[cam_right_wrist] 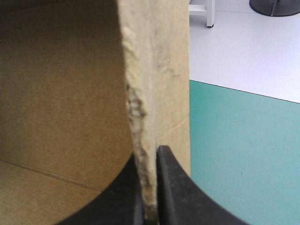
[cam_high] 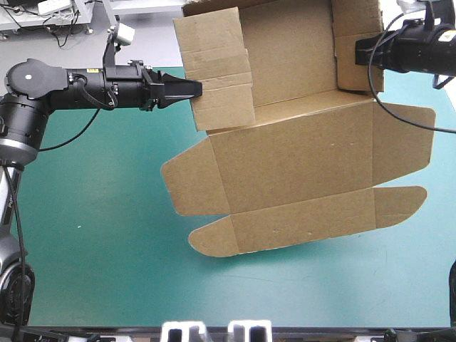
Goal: Fold the box
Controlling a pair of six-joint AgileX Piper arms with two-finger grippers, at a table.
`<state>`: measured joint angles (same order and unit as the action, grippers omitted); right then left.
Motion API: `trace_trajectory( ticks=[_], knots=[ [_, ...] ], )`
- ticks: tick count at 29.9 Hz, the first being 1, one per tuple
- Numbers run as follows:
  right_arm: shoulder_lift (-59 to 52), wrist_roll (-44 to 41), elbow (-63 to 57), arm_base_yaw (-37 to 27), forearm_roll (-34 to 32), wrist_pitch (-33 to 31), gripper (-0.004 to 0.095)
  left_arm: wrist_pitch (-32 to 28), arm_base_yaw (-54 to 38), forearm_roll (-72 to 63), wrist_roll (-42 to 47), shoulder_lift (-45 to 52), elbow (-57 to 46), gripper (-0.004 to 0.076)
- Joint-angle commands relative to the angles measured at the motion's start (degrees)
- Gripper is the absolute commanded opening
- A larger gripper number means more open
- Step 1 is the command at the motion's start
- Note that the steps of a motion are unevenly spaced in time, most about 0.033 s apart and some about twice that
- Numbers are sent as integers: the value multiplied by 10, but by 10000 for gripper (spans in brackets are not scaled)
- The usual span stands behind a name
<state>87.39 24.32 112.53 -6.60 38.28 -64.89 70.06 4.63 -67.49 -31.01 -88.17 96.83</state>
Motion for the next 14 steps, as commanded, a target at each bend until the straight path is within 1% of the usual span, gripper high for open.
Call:
trace_trajectory(
  ticks=[1,5,10,14],
  knots=[
    [-19,-29,16,30,2,44,-22,-24,4,-30,10,23,17,356],
    [-19,-49,16,67,-39,46,-22,-47,4,-23,12,23,17,356],
    [-19,-78,16,112,-66,46,-22,-98,4,37,41,23,17,356],
    [-19,-101,16,153,-96,46,-22,-138,4,94,63,22,17,338]
  ],
)
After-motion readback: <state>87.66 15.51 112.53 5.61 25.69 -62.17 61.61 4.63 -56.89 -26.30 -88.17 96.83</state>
